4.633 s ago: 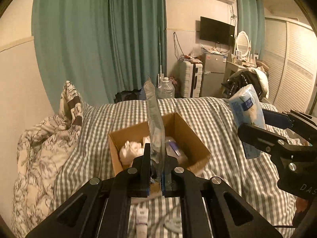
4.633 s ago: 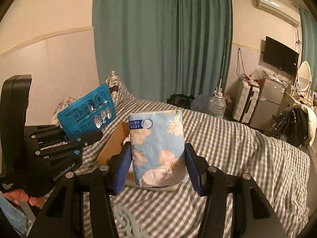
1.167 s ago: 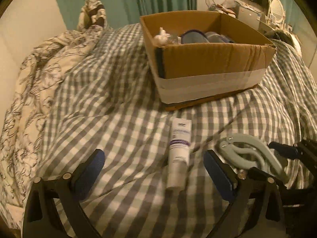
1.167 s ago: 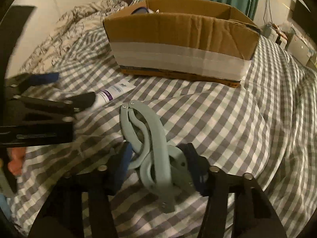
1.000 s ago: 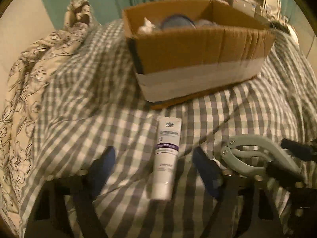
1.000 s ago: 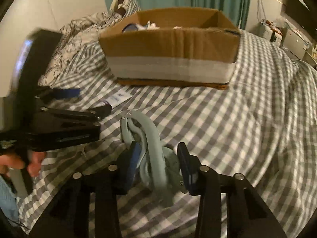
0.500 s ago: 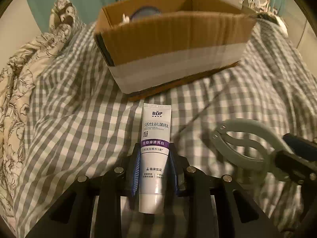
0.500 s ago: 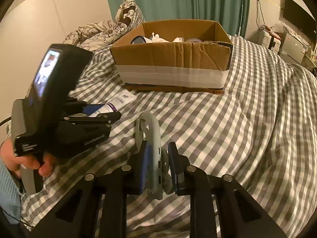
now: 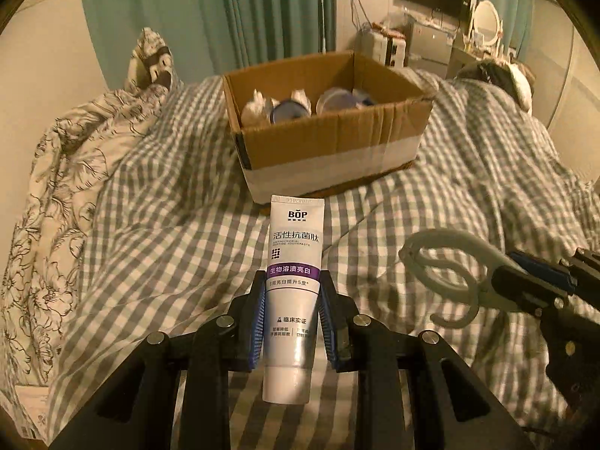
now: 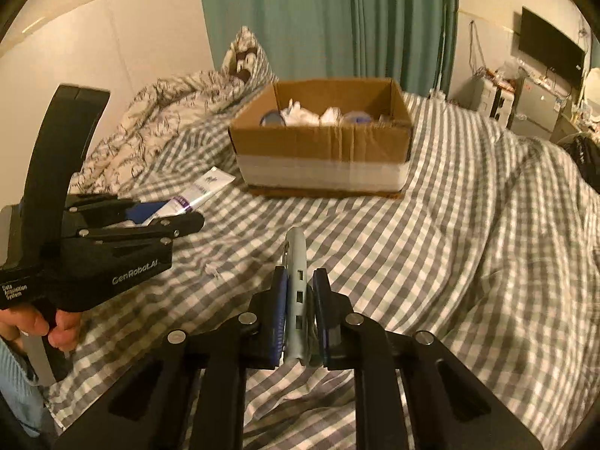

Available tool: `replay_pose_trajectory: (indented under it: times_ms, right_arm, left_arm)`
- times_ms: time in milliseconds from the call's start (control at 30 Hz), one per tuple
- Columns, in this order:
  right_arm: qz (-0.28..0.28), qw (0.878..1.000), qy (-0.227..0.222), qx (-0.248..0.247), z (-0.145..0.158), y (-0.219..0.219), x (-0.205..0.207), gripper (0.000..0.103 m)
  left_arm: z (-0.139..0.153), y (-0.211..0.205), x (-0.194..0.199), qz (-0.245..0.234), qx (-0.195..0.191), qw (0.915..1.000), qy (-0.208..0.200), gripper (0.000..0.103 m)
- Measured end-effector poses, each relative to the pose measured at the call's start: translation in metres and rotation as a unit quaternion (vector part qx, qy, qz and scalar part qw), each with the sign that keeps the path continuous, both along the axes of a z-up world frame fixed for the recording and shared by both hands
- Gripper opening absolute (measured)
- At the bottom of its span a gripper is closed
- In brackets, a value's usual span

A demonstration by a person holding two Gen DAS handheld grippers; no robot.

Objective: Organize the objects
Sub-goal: 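Grasp the grey folding scissors with the right tool while the left tool grasps the white toothpaste tube, then carry the scissors and toothpaste tube into the box and open both tools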

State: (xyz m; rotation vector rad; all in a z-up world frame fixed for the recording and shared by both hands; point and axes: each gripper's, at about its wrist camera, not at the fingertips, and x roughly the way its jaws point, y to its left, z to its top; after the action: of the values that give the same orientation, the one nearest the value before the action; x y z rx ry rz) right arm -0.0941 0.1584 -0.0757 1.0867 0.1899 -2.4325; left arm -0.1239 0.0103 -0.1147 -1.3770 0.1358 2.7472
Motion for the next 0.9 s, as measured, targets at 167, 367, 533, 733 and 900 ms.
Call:
replay_pose_trajectory:
  times_ms: [167, 367, 533, 733, 900]
  right_arm:
    - [-0.002, 0.999, 0.035, 0.000, 0.028, 0.004, 0.010, 0.013]
    - [0.006, 0.996, 0.092, 0.013, 0.075, 0.001, 0.008, 0.013]
    - [0.005, 0.990, 0.140, 0.020, 0.118, -0.002, -0.009, 0.013]
    - [0.008, 0.985, 0.172, 0.015, 0.150, -0.012, -0.043, 0.013]
    - [0.004, 0.985, 0.174, 0.009, 0.155, -0.021, -0.087, 0.013]
  left_arm:
    - [0.025, 0.001, 0.012, -0.005, 0.004, 0.9995, 0.030, 0.026]
    - [0.062, 0.010, 0.017, -0.014, 0.005, 0.9972, 0.073, 0.026]
    - [0.091, 0.017, 0.005, -0.021, 0.006, 0.9944, 0.103, 0.026]
    - [0.119, 0.022, -0.029, -0.024, 0.010, 0.9912, 0.130, 0.026]
    - [0.127, 0.023, -0.064, -0.025, 0.013, 0.9901, 0.137, 0.026]
